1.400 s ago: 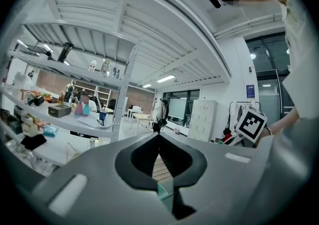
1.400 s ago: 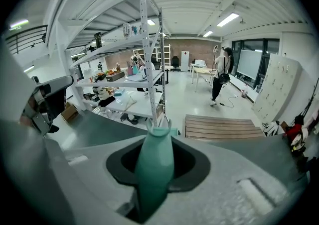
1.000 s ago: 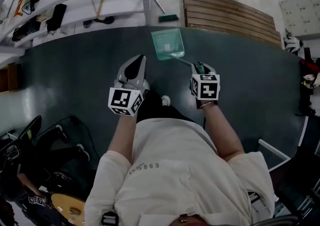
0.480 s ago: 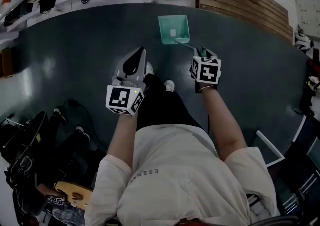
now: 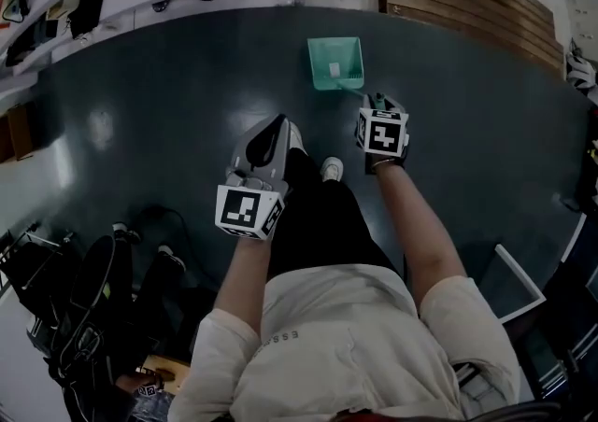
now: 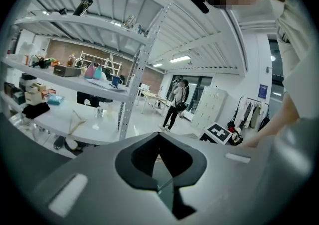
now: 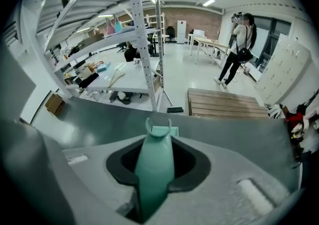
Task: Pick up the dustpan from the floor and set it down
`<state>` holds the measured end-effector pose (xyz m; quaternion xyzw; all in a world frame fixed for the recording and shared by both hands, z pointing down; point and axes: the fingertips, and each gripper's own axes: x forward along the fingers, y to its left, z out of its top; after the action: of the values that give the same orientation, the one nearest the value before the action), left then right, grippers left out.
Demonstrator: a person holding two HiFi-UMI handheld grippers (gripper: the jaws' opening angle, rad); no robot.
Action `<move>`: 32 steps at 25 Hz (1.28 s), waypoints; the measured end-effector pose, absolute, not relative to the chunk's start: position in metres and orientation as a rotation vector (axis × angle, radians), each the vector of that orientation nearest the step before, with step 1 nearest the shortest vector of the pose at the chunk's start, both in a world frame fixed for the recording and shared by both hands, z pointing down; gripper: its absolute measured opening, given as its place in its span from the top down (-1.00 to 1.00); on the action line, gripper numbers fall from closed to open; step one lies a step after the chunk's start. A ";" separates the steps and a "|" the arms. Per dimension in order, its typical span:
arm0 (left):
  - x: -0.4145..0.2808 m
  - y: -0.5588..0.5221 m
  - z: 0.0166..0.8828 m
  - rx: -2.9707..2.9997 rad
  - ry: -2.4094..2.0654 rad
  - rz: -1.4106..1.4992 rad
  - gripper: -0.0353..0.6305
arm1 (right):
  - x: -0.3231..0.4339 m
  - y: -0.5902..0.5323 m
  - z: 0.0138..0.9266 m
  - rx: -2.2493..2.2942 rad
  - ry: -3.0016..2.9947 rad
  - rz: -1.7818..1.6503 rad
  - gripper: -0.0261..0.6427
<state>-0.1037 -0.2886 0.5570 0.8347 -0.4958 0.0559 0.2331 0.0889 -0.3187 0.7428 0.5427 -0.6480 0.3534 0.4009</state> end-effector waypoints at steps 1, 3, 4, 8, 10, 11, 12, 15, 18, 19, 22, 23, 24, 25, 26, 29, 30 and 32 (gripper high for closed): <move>-0.104 -0.289 0.562 2.287 -1.358 0.155 0.87 | 0.087 -0.318 0.748 1.366 -1.634 0.902 0.70; -0.106 -0.293 0.571 2.272 -1.354 0.153 0.87 | 0.086 -0.317 0.758 1.366 -1.619 0.916 0.70; -0.108 -0.295 0.574 2.266 -1.355 0.153 0.87 | 0.085 -0.317 0.761 1.370 -1.611 0.920 0.70; -0.117 -0.303 0.579 2.253 -1.381 0.157 0.87 | 0.075 -0.313 0.768 1.351 -1.615 0.915 0.69; -0.122 -0.307 0.578 2.249 -1.389 0.163 0.87 | 0.068 -0.312 0.768 1.324 -1.619 0.944 0.69; -0.124 -0.307 0.577 2.247 -1.388 0.164 0.87 | 0.065 -0.310 0.769 1.308 -1.620 0.976 0.64; -0.124 -0.306 0.577 2.245 -1.390 0.164 0.87 | 0.063 -0.307 0.770 1.291 -1.623 1.012 0.46; -0.127 -0.301 0.574 2.237 -1.426 0.176 0.87 | 0.057 -0.297 0.765 1.254 -1.666 1.047 0.22; -0.128 -0.301 0.559 2.239 -1.468 0.170 0.87 | 0.056 -0.296 0.736 1.256 -1.747 0.994 0.19; -0.125 -0.301 0.552 2.249 -1.470 0.160 0.87 | 0.059 -0.297 0.722 1.272 -1.776 0.973 0.19; -0.111 -0.297 0.529 2.294 -1.450 0.136 0.87 | 0.070 -0.301 0.667 1.356 -1.884 0.825 0.20; -0.105 -0.294 0.522 2.306 -1.441 0.132 0.87 | 0.074 -0.302 0.646 1.389 -1.922 0.751 0.21; -0.100 -0.291 0.515 2.318 -1.433 0.129 0.87 | 0.079 -0.302 0.625 1.423 -1.957 0.680 0.24; -0.094 -0.287 0.507 2.332 -1.429 0.124 0.87 | 0.083 -0.301 0.604 1.457 -1.991 0.615 0.30; -0.088 -0.283 0.497 2.348 -1.426 0.116 0.87 | 0.088 -0.300 0.582 1.492 -2.027 0.559 0.43; -0.070 -0.264 0.464 2.366 -1.421 0.060 0.87 | 0.101 -0.289 0.520 1.591 -2.164 0.466 0.72; -0.065 -0.257 0.451 2.368 -1.424 0.038 0.87 | 0.106 -0.283 0.501 1.626 -2.211 0.452 0.76; -0.057 -0.245 0.423 2.398 -1.440 0.007 0.87 | 0.115 -0.271 0.467 1.680 -2.291 0.405 0.94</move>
<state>-0.0565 -0.2449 0.4235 0.8446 -0.5072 0.0023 0.1714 0.1147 -0.2712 0.4672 0.5799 -0.7910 0.1400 0.1354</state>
